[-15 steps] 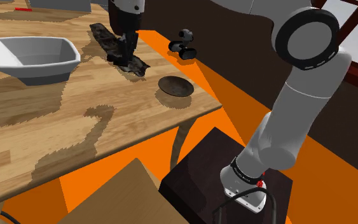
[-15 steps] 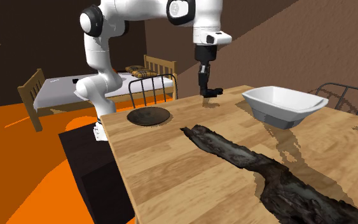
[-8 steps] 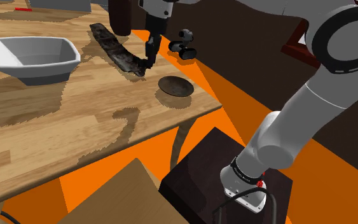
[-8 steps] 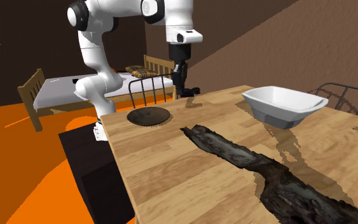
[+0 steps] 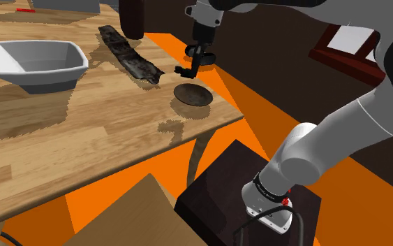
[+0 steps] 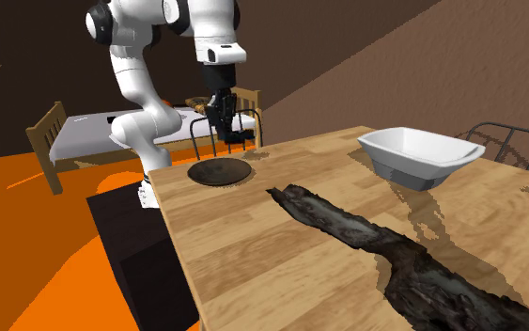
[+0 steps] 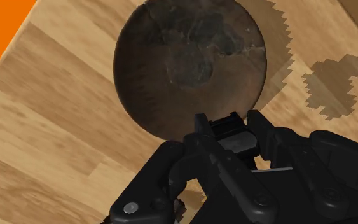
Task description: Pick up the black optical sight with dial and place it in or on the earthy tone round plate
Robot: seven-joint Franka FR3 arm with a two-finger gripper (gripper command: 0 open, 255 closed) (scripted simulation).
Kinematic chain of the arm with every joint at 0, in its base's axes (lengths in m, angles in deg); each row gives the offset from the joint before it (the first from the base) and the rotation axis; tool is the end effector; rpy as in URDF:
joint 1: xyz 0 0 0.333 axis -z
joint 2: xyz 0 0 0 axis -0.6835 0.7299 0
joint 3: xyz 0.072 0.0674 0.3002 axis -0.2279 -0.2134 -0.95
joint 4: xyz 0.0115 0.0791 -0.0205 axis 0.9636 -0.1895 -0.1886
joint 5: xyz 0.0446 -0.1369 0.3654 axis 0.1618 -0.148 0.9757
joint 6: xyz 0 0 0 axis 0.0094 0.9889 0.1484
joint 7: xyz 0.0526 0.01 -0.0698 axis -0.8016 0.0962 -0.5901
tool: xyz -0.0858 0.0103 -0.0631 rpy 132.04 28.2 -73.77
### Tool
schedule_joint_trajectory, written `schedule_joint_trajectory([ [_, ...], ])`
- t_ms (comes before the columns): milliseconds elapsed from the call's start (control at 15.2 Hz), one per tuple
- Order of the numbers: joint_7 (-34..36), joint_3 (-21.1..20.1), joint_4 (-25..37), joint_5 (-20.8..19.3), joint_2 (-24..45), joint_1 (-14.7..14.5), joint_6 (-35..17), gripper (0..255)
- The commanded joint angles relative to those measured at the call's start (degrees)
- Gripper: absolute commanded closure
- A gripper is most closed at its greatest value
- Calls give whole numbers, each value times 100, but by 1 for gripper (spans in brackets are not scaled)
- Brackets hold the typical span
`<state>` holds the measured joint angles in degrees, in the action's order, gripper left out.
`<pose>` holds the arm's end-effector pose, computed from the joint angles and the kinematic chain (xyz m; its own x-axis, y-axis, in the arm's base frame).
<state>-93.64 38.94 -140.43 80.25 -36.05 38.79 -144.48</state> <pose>0.4602 0.0224 0.5561 0.8563 0.5164 0.0093 0.5162 -0.8551 -0.0481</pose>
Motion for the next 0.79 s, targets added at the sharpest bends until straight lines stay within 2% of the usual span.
schedule_joint_trajectory([
  [0,-217,142,-260,-60,-284,91,32,255],
  [198,-442,302,-534,-148,-606,195,87,255],
  [726,-465,314,-1131,-149,-584,199,-532,255],
])
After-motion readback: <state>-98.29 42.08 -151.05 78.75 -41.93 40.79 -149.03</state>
